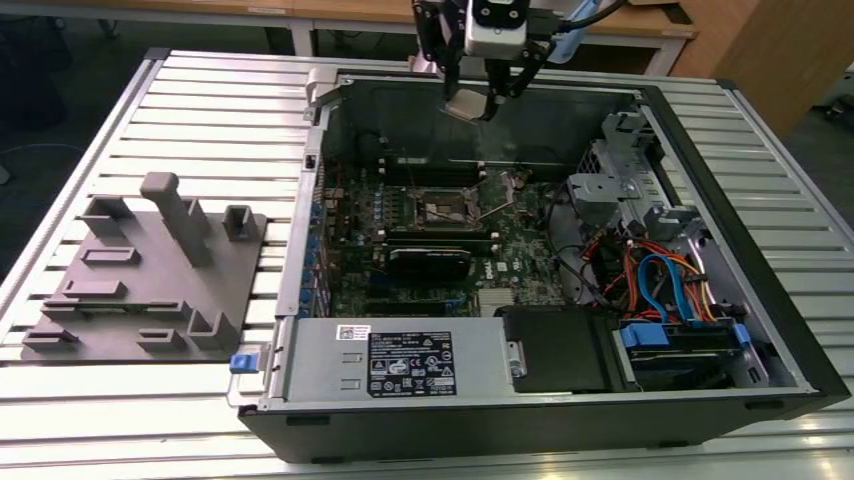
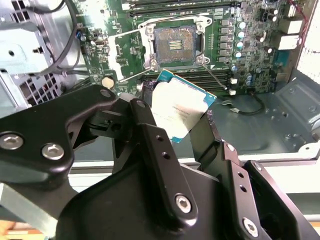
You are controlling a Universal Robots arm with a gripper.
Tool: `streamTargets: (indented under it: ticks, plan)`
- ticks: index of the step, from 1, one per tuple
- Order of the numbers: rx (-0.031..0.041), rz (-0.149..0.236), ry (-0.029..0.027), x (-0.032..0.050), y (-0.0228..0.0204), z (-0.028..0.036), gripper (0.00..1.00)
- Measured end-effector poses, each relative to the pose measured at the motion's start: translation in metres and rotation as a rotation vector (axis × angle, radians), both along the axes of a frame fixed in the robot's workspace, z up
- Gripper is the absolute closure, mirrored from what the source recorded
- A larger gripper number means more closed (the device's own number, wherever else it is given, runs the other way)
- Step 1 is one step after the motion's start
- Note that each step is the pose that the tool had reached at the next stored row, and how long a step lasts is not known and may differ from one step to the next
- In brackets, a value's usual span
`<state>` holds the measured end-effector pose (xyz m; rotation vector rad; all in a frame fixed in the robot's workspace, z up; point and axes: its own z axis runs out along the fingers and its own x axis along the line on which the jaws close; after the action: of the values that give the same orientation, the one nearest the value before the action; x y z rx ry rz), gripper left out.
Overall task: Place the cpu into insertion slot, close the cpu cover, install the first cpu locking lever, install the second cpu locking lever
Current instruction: 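Place the cpu into insertion slot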
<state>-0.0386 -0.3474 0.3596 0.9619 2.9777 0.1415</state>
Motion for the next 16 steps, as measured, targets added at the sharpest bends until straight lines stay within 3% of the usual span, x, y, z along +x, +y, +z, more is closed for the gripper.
streamTargets:
  ticks: [8, 16]
  plan:
    - [-0.0004, -0.123, 0.0000, -0.0003, 0.0000, -0.0002, 0.46]
    - [-0.0004, -0.138, 0.0000, -0.0006, 0.0000, -0.0002, 0.46]
